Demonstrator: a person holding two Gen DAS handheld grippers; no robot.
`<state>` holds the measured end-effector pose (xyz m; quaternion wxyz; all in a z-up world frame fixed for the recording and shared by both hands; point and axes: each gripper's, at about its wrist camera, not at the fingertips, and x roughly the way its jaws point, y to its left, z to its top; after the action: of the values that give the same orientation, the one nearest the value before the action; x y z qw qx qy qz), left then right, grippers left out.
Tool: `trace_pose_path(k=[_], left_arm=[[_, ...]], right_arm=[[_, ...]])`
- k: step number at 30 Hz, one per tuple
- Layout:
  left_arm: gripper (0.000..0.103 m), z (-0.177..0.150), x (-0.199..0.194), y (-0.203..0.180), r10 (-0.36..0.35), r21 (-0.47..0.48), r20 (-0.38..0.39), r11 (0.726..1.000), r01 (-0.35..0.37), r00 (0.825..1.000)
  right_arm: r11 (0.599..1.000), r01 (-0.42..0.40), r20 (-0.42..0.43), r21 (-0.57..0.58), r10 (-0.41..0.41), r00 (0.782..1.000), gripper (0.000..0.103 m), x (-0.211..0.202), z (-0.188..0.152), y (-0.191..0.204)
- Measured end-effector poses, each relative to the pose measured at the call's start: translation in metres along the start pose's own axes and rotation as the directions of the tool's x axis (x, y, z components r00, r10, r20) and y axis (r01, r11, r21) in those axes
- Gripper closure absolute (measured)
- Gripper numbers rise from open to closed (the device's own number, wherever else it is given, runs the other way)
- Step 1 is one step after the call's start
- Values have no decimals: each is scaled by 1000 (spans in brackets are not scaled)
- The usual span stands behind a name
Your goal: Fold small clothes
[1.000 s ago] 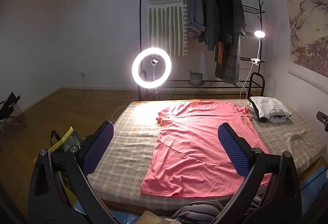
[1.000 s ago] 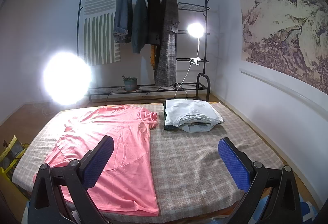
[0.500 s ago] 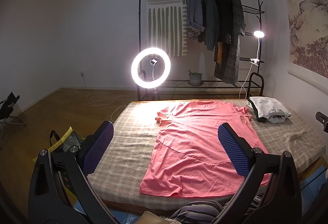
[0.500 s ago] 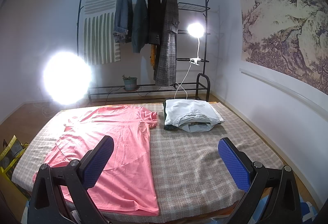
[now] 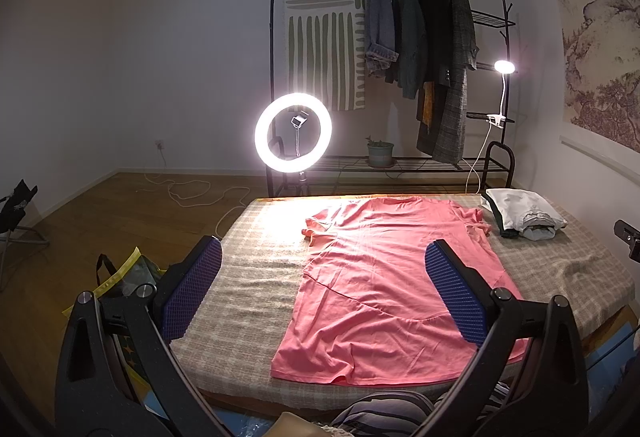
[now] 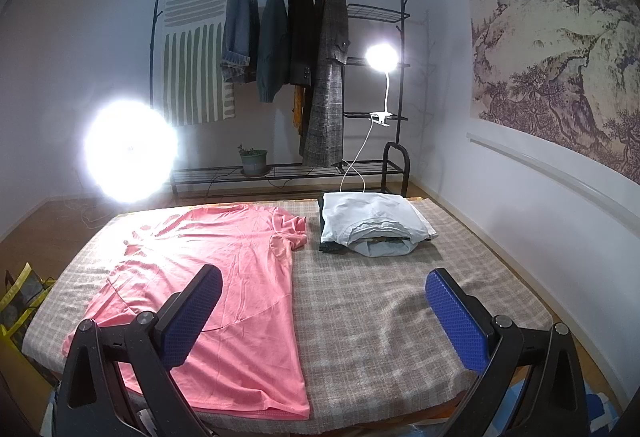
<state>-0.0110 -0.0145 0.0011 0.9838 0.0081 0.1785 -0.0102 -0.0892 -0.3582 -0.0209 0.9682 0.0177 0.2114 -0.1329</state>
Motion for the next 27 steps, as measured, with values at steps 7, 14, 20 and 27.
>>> trace_pose_path(k=[7, 14, 20, 27], left_arm=[[0, 0, 0, 1, -2, -1, 0, 1000, 2, 1000], [0, 4, 4, 0, 2, -9, -13, 1000, -2, 1000], [2, -9, 32, 20, 10, -59, -75, 998, -15, 997], [25, -43, 74, 63, -38, -151, -182, 988, 10, 983]], right_arm=[[1000, 0, 0, -1, 0, 1000, 0, 0, -1, 0], [1000, -13, 3, -9, 13, 1000, 0, 10, 1, 2], [999, -39, 2, -21, 39, 999, 1, 45, 18, 6], [997, -80, -31, -11, 80, 996, 12, 102, 44, 6]])
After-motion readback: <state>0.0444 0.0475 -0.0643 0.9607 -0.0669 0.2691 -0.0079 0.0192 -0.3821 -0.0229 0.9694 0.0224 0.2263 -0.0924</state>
